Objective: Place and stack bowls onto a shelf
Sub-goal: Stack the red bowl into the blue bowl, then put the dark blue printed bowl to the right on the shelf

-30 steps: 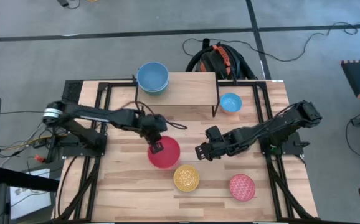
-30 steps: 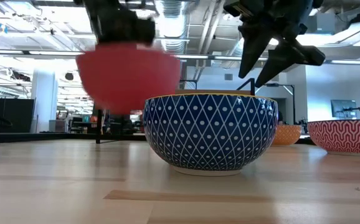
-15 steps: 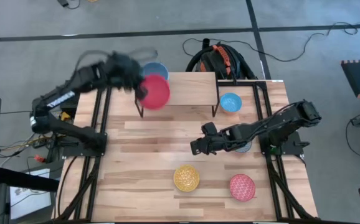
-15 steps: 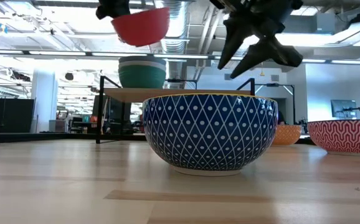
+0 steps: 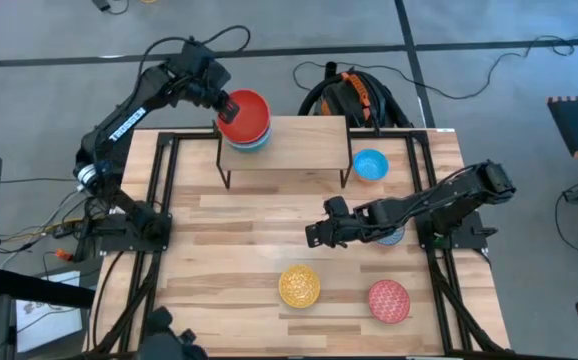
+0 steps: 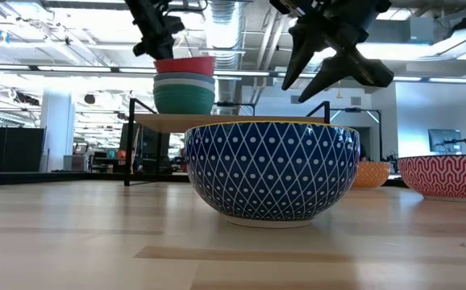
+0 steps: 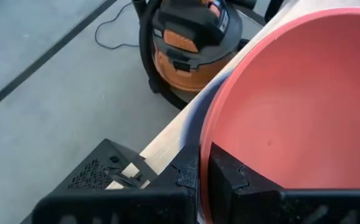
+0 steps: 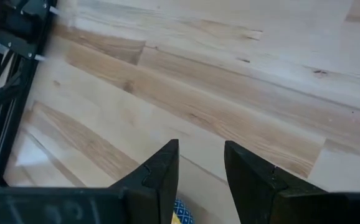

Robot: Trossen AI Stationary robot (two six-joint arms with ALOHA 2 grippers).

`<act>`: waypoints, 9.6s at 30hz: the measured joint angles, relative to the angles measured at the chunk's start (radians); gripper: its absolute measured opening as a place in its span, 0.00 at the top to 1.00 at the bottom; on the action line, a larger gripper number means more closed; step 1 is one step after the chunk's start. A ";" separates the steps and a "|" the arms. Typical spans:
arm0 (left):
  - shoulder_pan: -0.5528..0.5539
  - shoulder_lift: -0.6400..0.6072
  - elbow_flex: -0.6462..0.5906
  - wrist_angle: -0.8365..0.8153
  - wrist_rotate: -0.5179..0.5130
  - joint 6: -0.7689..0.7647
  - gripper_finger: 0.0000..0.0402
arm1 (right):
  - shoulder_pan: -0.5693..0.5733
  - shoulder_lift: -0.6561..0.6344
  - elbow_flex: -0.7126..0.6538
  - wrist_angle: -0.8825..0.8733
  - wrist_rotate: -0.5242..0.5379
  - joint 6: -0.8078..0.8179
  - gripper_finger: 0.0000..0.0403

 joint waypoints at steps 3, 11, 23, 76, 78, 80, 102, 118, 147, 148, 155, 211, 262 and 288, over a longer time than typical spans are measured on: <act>0.021 0.026 0.003 0.000 0.028 0.000 1.00 | 0.000 0.000 0.000 0.000 -0.002 0.002 0.62; 0.038 0.054 0.003 -0.007 0.055 0.000 1.00 | -0.015 0.000 0.000 -0.015 -0.003 0.002 0.62; 0.039 0.054 0.030 -0.095 0.079 -0.021 0.84 | -0.040 0.000 0.000 -0.009 -0.028 -0.007 0.62; 0.027 0.108 0.031 0.139 0.136 -0.009 0.77 | -0.059 -0.047 0.001 0.131 0.032 -0.127 0.62; 0.022 0.077 0.031 0.140 0.160 -0.021 0.77 | -0.050 -0.050 0.001 0.063 0.029 -0.104 0.62; 0.007 0.032 0.032 0.160 0.160 -0.021 0.77 | -0.043 -0.070 0.000 -0.025 0.012 -0.085 0.62; -0.532 -0.514 -0.627 0.518 0.041 -0.302 0.77 | -0.011 -0.251 -0.067 -0.718 -0.141 0.007 0.66; -0.973 -0.505 -0.803 0.667 -0.269 -0.548 0.77 | -0.270 -0.339 -0.356 -0.765 -0.172 -0.238 0.61; -1.184 -0.427 -0.802 0.731 -0.425 -0.713 0.77 | -0.337 -0.339 -0.573 -0.402 -0.253 -0.272 0.71; -1.184 -0.424 -0.802 0.727 -0.424 -0.714 0.77 | -0.337 -0.339 -0.573 -0.395 -0.258 -0.263 0.71; -1.189 -0.408 -0.802 0.659 -0.423 -0.727 0.77 | -0.262 -0.337 -0.575 -0.254 -0.285 -0.144 0.71; -0.900 0.314 -0.590 0.976 -0.132 -0.676 0.66 | 0.013 -0.133 -0.161 -0.176 -0.057 0.040 0.75; -0.845 0.378 -0.169 0.509 -0.153 -0.312 0.99 | 0.075 -0.190 -0.160 -0.112 0.124 -0.045 0.49; -0.563 0.377 0.405 0.127 -0.180 -0.005 1.00 | -0.042 -0.516 -0.162 0.048 0.451 -0.239 0.49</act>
